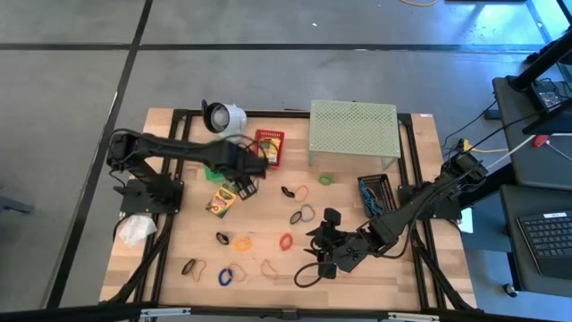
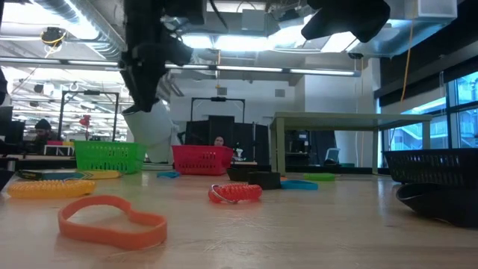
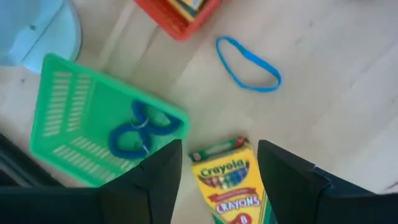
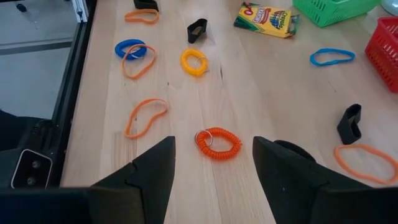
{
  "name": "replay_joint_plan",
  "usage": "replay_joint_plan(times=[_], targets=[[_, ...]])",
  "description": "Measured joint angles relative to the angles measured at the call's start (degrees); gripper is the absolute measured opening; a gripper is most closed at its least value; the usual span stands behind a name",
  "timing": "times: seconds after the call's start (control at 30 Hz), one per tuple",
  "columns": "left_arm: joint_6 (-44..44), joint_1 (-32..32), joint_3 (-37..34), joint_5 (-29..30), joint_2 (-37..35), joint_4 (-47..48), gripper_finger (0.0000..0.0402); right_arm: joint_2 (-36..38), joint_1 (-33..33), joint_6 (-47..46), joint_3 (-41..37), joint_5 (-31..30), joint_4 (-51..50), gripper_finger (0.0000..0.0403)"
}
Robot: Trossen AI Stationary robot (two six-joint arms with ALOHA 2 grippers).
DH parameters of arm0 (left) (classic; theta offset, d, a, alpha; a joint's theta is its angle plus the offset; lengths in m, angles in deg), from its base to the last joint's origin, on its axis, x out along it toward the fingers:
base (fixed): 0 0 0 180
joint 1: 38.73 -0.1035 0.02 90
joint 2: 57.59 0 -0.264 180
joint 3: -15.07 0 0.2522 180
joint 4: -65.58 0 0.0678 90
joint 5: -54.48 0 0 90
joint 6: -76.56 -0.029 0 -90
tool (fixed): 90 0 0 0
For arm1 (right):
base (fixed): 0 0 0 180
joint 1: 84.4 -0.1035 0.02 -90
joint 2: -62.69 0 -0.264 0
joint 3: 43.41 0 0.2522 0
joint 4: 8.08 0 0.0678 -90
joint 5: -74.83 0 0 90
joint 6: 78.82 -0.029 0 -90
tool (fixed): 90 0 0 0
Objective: Pick & Place Office Desk Supplies
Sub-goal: Put the black rubber band into the black basket
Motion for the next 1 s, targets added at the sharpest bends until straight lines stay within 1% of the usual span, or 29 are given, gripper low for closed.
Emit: replay_joint_plan(times=[0.07, 0.2, 0.23, 0.37, 0.43, 0.5, 0.57, 0.67, 0.73, 0.83, 0.93, 1.0], targets=[[2.9, 2.5, 0.0, 2.6, 0.0, 2.1, 0.0203, 0.0, 0.0, -0.3, 0.0, -0.6, 0.0, 0.0215], [10.5, 8.9, -0.1, 12.9, 0.0, 7.1, 0.0204, 0.0, 0.0, -0.6, 0.0, -1.6, 0.0, 0.0215], [12.2, 10.4, -0.5, 14.3, -0.6, 7.1, 0.0204, 0.0, 0.0, -0.6, 0.0, -1.7, 0.0, 0.0215], [19.4, 16.1, -3.4, 16.1, -4.0, 5.5, 0.0204, 0.0, 0.0, -2.2, 0.0, -0.6, -0.2, 0.0215], [24.1, 19.4, -5.6, 19.0, -6.5, 3.0, 0.0203, 0.0, 0.2, -2.5, 0.0, 2.2, -1.2, 0.0215], [28.0, 23.2, -8.7, 22.9, -10.0, -1.6, 0.0203, 0.0, 0.8, -2.2, 0.0, 5.3, -3.3, 0.0215], [28.8, 26.1, -12.5, 25.9, -13.6, -9.1, 0.0203, 0.0, 1.8, -1.6, 0.0, 7.9, -5.7, 0.0215], [26.0, 28.5, -18.7, 28.3, -17.9, -23.1, 0.0203, 0.0, 3.9, 1.5, 0.0, 9.9, -8.6, 0.0215], [20.9, 29.6, -22.7, 28.9, -19.9, -34.2, 0.0203, 0.0, 5.3, 5.7, 0.0, 10.9, -9.8, 0.0215], [11.6, 30.4, -28.1, 29.3, -21.7, -49.0, 0.0203, 0.0, 7.4, 15.6, 0.0, 12.4, -10.7, 0.0215], [3.0, 30.5, -32.2, 29.7, -22.4, -59.6, 0.0203, 0.0, 9.8, 23.3, 0.0, 13.8, -10.9, 0.0215], [-1.7, 30.5, -33.4, 29.6, -22.5, -62.8, 0.0203, 0.0, 11.9, 26.6, 0.0, 16.6, -10.9, 0.0215]])
